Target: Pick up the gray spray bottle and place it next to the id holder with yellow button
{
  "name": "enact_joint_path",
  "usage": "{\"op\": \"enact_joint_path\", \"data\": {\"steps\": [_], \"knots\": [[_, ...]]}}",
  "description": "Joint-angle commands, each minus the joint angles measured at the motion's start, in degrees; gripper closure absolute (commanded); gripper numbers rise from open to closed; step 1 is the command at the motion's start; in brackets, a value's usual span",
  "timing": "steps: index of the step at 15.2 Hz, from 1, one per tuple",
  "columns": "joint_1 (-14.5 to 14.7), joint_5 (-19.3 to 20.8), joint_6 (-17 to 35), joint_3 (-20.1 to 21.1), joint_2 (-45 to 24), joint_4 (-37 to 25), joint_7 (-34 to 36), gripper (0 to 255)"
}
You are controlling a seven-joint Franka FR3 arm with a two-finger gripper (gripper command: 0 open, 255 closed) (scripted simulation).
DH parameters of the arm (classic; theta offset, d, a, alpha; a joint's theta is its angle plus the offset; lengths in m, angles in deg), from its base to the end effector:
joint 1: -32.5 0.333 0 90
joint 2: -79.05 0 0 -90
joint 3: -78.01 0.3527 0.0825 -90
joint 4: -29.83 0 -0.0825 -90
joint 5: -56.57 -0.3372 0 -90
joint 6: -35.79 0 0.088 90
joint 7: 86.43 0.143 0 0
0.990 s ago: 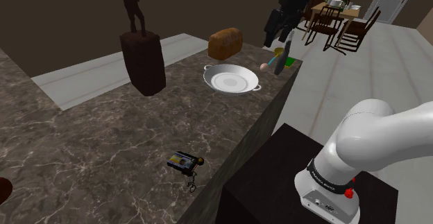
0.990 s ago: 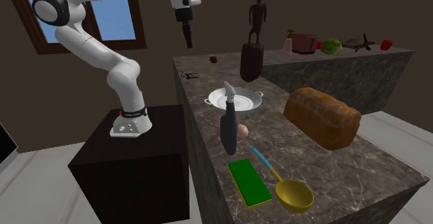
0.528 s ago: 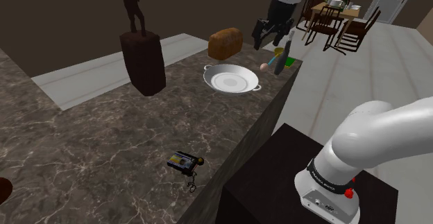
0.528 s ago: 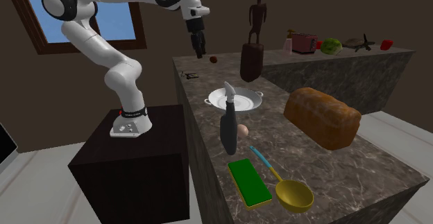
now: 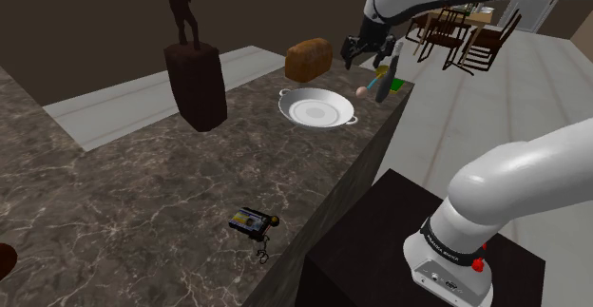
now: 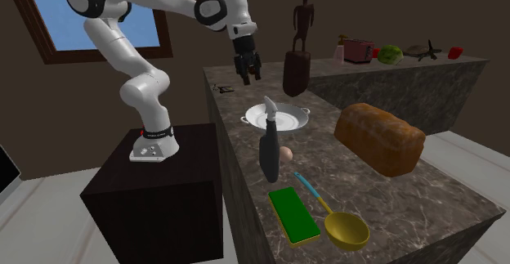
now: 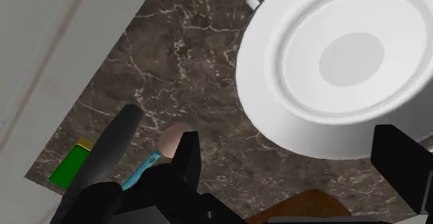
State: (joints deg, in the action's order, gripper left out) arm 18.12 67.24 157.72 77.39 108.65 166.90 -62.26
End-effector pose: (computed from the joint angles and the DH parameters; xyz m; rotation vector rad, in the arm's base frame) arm 0.3491 -0.1085 0.5425 2.8377 -0.8845 0.3956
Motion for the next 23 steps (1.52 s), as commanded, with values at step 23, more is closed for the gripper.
{"op": "enact_joint_path", "data": {"steps": [23], "knots": [[-21.51, 24.91, 20.48, -0.88, -24.09, -7.33, 44.23, 0]]}}
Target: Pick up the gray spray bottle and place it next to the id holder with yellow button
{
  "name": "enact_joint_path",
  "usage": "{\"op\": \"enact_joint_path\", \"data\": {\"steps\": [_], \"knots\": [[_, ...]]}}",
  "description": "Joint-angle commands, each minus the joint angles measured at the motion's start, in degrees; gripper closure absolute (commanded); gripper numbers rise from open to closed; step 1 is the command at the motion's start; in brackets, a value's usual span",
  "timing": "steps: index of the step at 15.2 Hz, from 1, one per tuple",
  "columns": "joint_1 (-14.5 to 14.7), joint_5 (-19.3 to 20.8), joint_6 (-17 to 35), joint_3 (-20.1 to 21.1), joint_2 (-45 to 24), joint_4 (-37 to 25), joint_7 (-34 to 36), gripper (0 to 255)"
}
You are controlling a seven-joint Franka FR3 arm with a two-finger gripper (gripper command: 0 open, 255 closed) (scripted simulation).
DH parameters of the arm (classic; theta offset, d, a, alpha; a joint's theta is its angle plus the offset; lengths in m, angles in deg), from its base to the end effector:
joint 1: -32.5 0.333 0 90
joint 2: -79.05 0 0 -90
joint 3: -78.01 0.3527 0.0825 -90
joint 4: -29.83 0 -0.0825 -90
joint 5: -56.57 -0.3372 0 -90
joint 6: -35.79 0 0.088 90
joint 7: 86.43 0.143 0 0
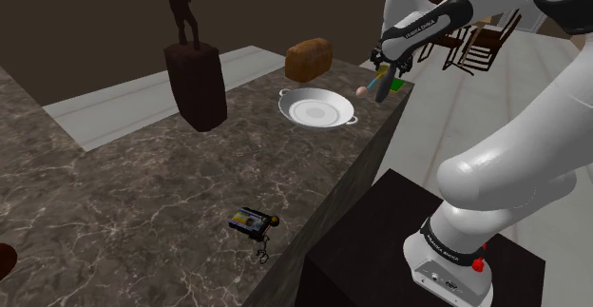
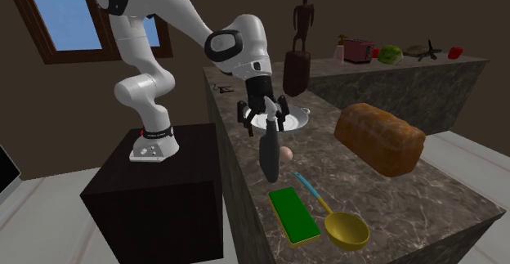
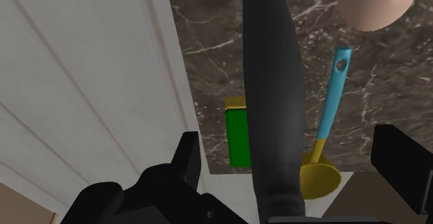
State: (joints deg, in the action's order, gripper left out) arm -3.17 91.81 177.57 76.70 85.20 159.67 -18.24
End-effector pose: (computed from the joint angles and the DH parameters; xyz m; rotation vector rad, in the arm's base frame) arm 0.3930 -0.3103 0.4684 2.0856 -1.7677 0.5789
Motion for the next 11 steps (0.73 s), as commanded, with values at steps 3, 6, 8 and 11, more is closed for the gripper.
{"op": "enact_joint_path", "data": {"steps": [3, 6, 8, 11], "knots": [[-0.81, 1.62, 2.84, -0.67, -3.0, -0.37, 1.06, 0], [-0.81, 1.62, 2.84, -0.67, -3.0, -0.37, 1.06, 0], [-0.81, 1.62, 2.84, -0.67, -3.0, -0.37, 1.06, 0], [-0.81, 1.62, 2.84, -0.67, -3.0, -0.37, 1.06, 0]]}}
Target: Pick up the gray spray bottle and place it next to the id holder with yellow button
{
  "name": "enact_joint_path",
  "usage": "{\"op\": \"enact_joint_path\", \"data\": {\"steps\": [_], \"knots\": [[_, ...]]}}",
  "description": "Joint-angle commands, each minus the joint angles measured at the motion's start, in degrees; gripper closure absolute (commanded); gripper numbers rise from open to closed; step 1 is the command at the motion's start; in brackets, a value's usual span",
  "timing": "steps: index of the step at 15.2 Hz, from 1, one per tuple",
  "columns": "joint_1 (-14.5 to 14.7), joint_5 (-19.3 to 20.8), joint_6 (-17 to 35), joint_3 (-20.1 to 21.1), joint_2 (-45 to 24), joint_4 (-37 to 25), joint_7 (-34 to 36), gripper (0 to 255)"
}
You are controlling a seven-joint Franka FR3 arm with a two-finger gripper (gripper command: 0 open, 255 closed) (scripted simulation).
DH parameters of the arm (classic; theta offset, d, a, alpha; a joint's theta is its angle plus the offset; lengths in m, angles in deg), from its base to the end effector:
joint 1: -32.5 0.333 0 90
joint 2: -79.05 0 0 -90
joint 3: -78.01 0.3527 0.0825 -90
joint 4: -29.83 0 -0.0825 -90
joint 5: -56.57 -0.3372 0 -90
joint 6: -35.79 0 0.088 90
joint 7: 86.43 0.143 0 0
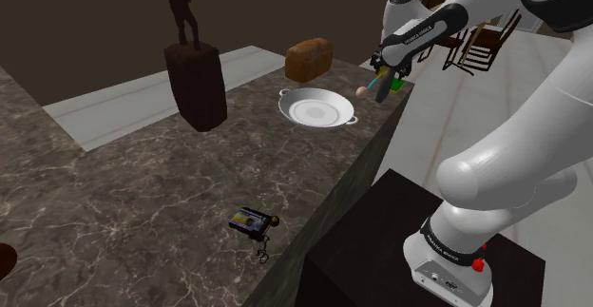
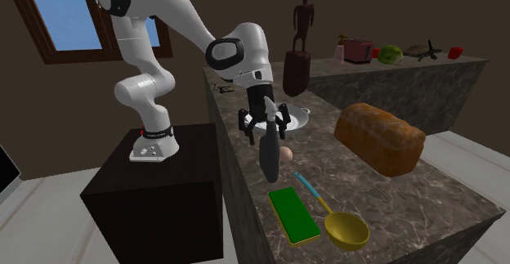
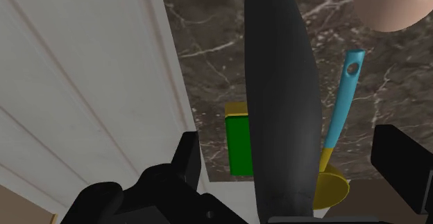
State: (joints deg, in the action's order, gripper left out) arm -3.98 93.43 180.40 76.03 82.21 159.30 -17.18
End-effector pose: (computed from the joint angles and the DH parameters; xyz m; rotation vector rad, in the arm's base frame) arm 0.3977 -0.3246 0.4501 2.0836 -1.7693 0.5795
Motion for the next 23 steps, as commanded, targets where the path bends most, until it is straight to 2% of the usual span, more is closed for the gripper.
{"op": "enact_joint_path", "data": {"steps": [1, 10, 23], "knots": [[0.0, 0.0, 0.01, 0.0, 0.0, 0.0, 0.0, 255], [0.0, 0.0, 0.01, 0.0, 0.0, 0.0, 0.0, 255], [1.01, -5.71, -8.31, 0.21, 4.32, -4.95, -6.68, 255]]}}
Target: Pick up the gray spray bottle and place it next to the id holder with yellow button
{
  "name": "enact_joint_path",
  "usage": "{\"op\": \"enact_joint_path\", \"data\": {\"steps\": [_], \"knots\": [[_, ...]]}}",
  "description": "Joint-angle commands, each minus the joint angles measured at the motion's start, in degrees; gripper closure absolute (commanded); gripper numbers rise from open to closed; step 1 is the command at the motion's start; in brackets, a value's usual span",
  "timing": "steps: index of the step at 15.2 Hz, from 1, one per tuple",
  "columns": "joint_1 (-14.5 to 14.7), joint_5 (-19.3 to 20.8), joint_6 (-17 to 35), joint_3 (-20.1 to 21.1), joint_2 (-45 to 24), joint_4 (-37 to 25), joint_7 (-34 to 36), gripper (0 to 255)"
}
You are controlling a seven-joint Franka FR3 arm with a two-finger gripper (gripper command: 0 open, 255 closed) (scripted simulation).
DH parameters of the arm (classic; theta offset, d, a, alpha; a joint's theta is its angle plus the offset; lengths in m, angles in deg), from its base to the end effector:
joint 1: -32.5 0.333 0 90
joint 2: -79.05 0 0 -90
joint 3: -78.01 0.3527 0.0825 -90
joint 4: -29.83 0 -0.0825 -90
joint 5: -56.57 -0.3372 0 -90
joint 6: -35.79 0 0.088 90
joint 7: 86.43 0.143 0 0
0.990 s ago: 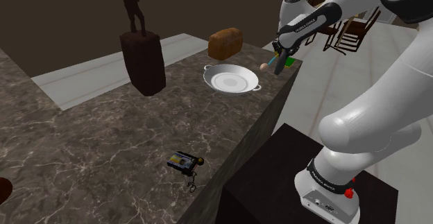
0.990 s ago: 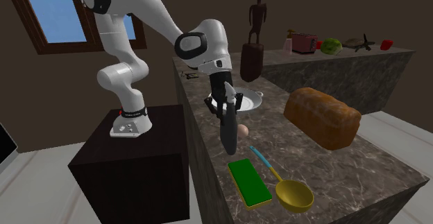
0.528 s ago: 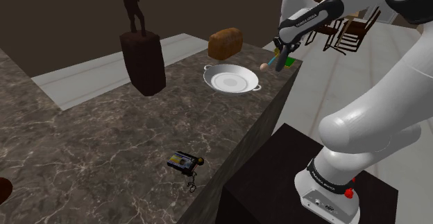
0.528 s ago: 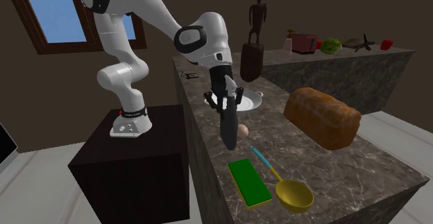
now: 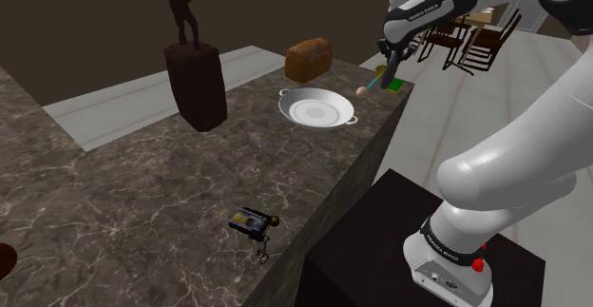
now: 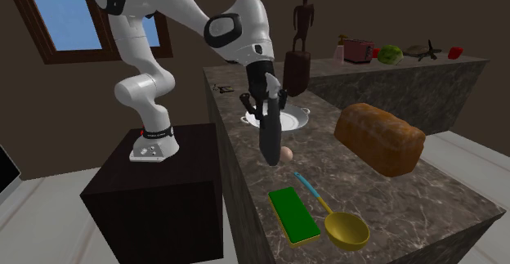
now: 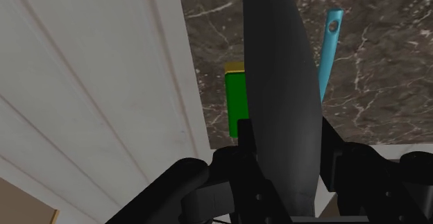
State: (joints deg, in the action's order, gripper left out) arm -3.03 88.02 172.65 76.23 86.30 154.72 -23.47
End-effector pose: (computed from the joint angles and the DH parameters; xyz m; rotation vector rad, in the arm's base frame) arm 0.3921 -0.3216 0.5082 2.0834 -1.7695 0.5801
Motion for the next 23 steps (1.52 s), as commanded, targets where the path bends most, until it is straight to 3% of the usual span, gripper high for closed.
{"op": "enact_joint_path", "data": {"steps": [1, 23], "knots": [[0.13, -0.65, -1.22, 0.02, 0.48, -0.85, -0.83, 255], [1.32, -6.1, -16.16, 0.38, 2.88, -14.56, -8.79, 255]]}}
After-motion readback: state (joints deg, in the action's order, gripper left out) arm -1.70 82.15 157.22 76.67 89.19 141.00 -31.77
